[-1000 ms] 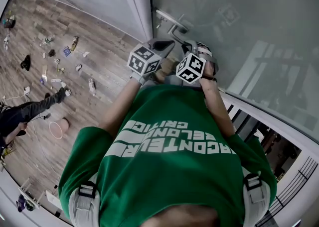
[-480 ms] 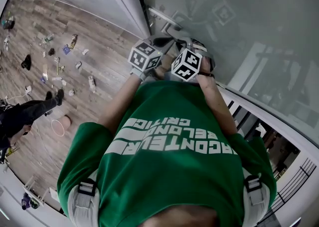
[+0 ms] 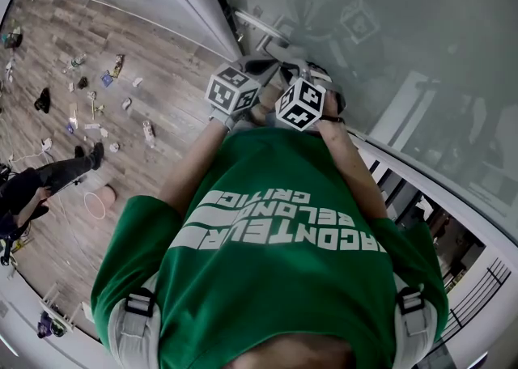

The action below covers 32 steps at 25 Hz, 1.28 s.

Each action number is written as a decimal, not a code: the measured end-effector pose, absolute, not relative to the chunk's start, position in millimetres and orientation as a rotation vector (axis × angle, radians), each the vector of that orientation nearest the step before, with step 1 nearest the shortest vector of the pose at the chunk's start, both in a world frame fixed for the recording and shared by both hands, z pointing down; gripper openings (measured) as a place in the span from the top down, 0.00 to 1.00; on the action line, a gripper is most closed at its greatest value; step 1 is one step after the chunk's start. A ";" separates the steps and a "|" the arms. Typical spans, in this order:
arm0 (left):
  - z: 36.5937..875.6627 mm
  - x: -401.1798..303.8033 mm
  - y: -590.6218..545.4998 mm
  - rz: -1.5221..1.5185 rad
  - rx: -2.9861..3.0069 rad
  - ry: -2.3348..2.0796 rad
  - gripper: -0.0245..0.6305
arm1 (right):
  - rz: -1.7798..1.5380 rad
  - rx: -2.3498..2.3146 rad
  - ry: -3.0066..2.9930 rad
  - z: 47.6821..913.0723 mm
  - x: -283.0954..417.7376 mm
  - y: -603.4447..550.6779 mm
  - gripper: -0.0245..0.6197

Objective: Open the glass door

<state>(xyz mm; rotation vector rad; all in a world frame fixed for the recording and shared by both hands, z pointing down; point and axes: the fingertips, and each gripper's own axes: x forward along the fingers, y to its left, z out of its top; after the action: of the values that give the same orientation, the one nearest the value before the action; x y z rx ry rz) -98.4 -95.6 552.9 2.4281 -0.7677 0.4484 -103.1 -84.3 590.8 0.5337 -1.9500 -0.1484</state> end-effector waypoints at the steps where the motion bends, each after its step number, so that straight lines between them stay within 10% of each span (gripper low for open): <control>1: 553.9 -98.1 -95.6 0.457 2.421 -0.773 0.94 | -0.144 0.541 -1.959 592.3 -102.9 -84.6 0.89; 32: 562.5 -96.5 -111.8 0.497 2.400 -0.786 0.94 | -0.027 0.603 -2.097 625.1 -119.8 -103.3 0.89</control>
<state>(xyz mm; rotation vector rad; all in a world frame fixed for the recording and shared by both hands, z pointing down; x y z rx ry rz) -96.5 -111.8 562.5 2.3996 -0.7862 0.4972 -119.8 -103.3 625.1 0.6027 -2.0966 -0.0267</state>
